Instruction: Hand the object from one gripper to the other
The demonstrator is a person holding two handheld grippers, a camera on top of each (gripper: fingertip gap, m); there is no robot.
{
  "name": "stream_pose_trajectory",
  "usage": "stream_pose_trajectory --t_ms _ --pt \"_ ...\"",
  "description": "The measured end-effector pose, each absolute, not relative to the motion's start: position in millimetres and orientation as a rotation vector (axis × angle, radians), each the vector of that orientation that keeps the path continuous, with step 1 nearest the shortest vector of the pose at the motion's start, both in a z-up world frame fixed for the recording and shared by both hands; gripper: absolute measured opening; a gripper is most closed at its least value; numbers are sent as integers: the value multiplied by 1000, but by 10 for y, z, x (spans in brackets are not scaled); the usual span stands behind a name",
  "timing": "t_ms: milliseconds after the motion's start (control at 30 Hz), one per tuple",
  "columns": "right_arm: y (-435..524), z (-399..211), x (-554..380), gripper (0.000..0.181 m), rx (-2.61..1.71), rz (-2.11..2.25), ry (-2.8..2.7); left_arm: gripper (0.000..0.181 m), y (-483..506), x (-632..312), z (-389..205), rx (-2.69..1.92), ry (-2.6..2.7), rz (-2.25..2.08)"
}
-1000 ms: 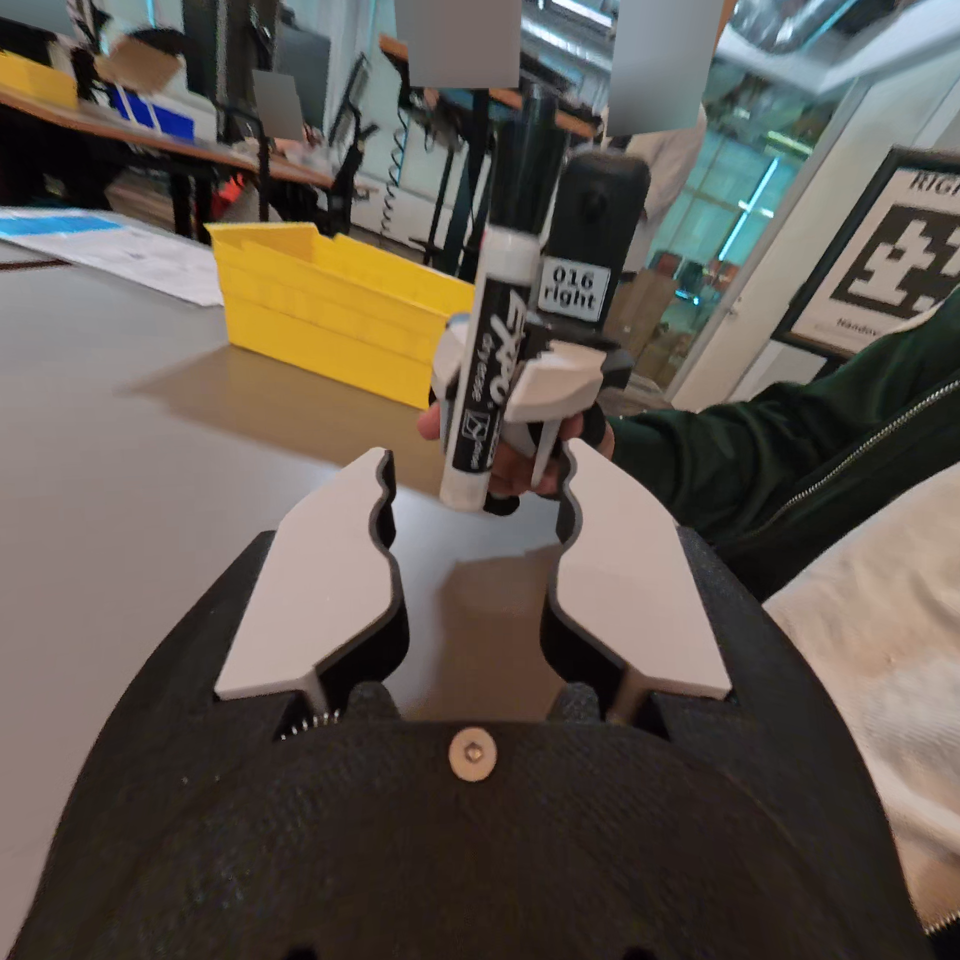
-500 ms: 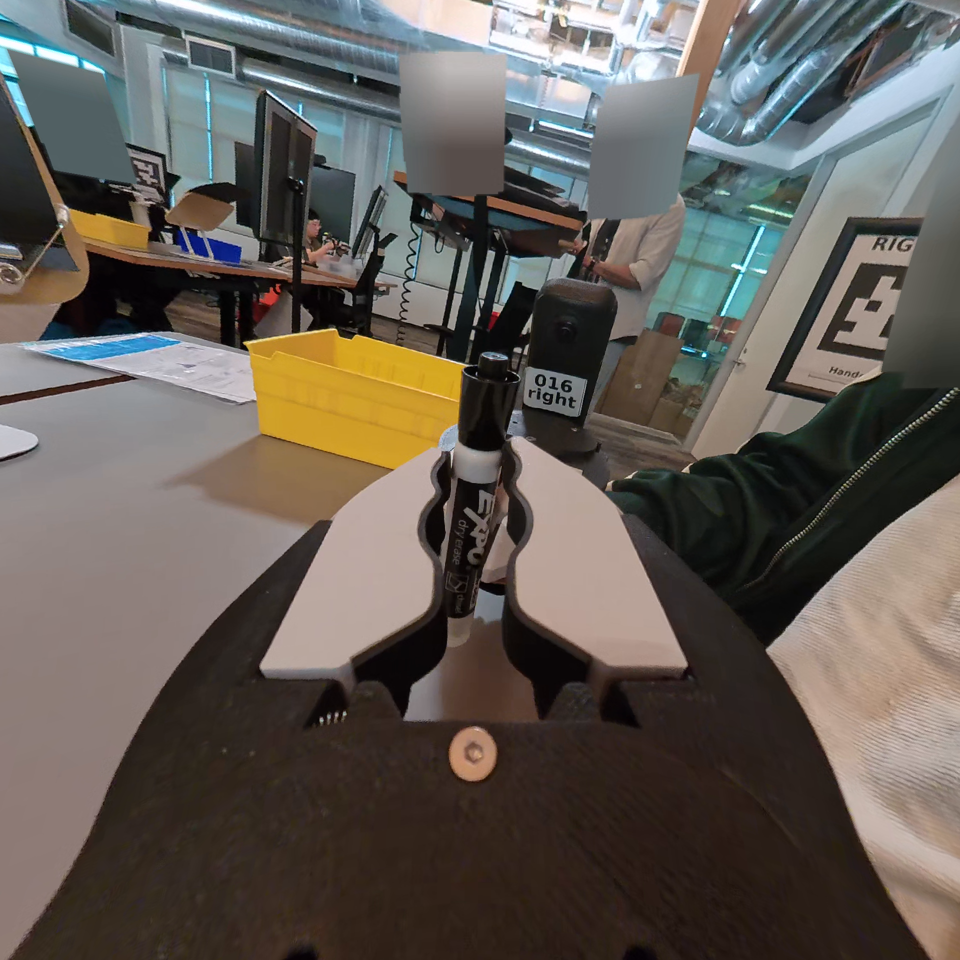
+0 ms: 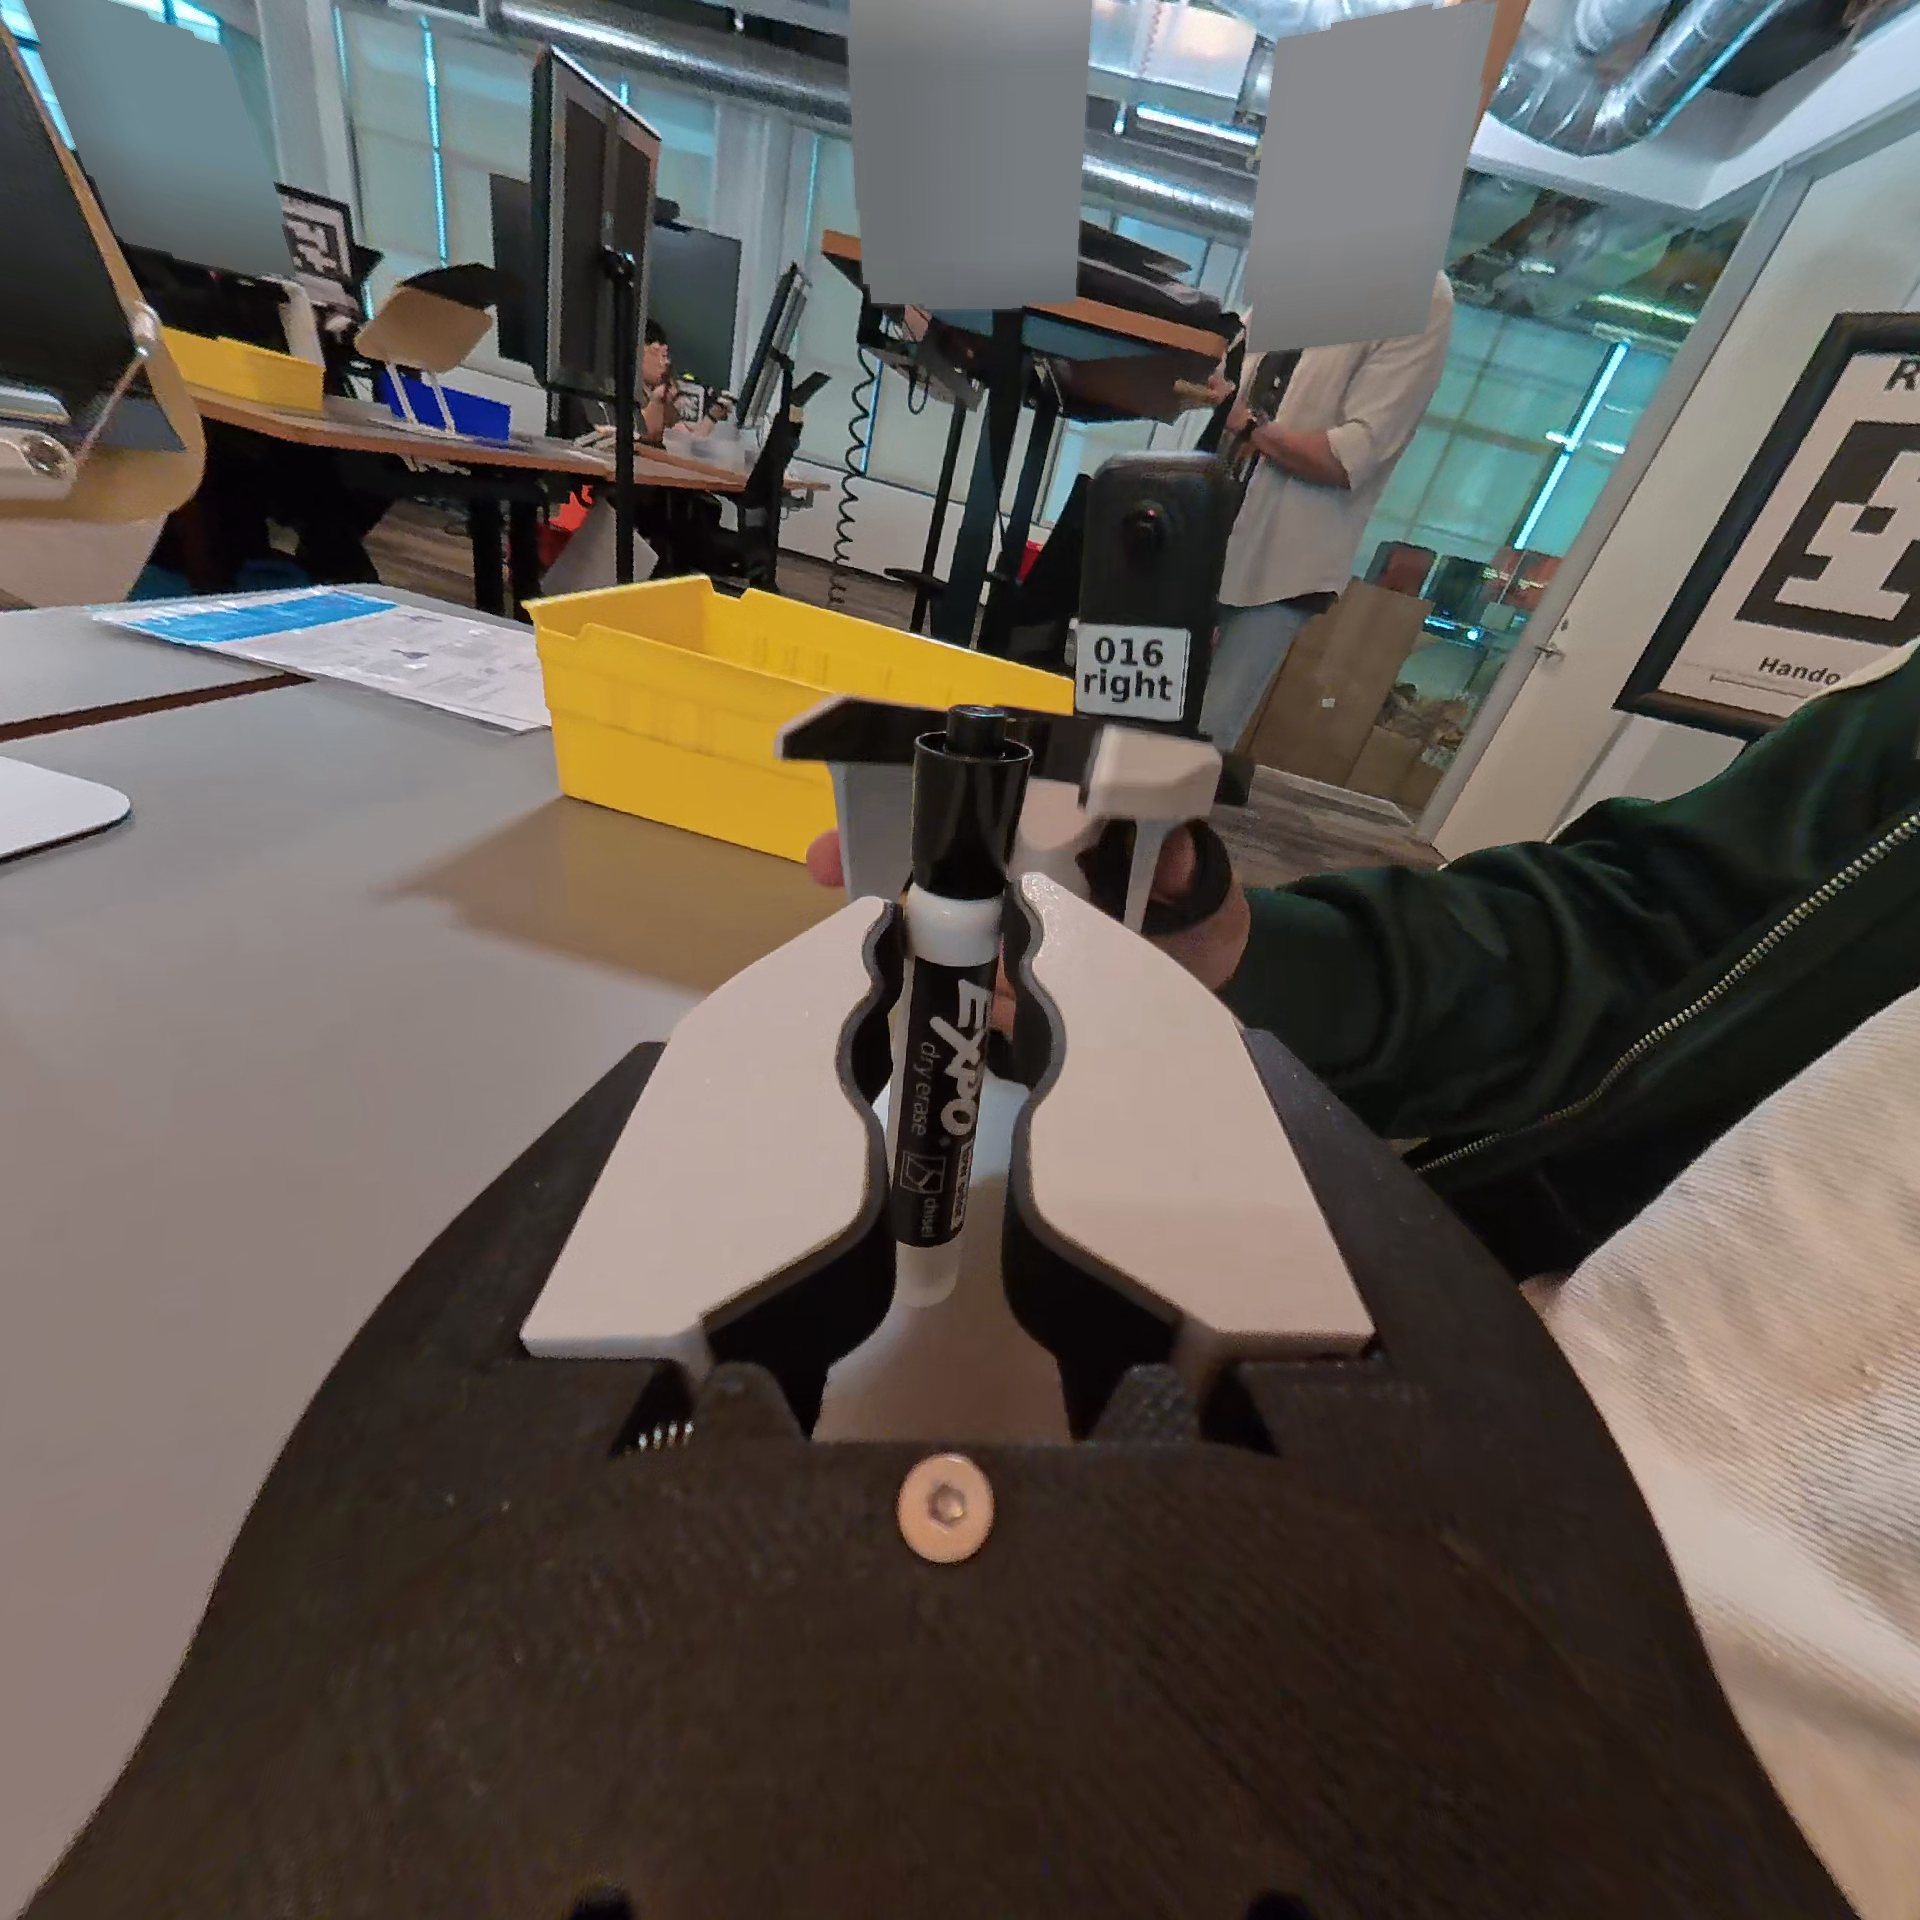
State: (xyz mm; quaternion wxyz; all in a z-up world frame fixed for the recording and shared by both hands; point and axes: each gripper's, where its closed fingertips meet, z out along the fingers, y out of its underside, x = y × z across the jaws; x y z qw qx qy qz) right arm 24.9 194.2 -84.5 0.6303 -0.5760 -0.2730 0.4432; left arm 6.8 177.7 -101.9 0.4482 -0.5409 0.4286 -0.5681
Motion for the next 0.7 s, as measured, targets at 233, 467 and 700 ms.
stream_pose_trajectory --t_ms 233,467,700 --pt "1806 -738 228 42 -1262 1084 -660 22 1639 184 -1090 -1340 1136 -1414" --pt "1704 -732 139 25 -1242 1101 -725 22 1569 242 -1159 -1351 1186 -1413" --pt "1679 -748 126 15 -1243 1069 -765 22 1558 256 -1185 -1355 1205 -1397"
